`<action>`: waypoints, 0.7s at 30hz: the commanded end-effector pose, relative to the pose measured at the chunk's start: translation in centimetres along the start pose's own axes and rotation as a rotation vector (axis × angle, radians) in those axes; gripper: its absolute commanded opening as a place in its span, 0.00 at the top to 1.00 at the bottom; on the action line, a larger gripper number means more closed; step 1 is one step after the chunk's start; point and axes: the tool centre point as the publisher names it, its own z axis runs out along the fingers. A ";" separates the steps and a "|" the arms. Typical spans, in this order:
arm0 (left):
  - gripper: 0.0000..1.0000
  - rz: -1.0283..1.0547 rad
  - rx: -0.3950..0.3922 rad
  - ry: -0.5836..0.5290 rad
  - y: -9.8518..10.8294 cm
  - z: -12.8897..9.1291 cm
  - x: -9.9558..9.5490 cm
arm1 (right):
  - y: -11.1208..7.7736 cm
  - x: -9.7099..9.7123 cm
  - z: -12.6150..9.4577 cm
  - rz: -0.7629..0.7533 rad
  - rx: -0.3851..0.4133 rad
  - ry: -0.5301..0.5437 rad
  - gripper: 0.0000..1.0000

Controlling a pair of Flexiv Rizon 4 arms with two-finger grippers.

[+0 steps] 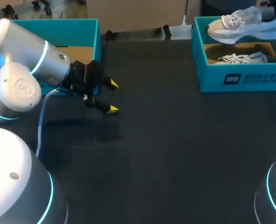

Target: Take the shoe out of the shoebox, open the shoe tongue, remove and reinsert the insole, then place the shoe into the shoebox

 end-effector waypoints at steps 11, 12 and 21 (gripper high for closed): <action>0.00 0.000 -0.001 -0.001 0.0 0.0 0.1 | 0.6 1.4 2.4 -0.010 -0.015 -0.038 1.00; 0.00 0.000 -0.001 -0.001 0.0 0.0 0.1 | 0.6 1.6 2.6 -0.008 -0.015 -0.037 1.00; 0.00 0.000 -0.001 -0.001 0.0 0.0 0.1 | 1.0 2.5 4.8 0.011 -0.008 -0.029 1.00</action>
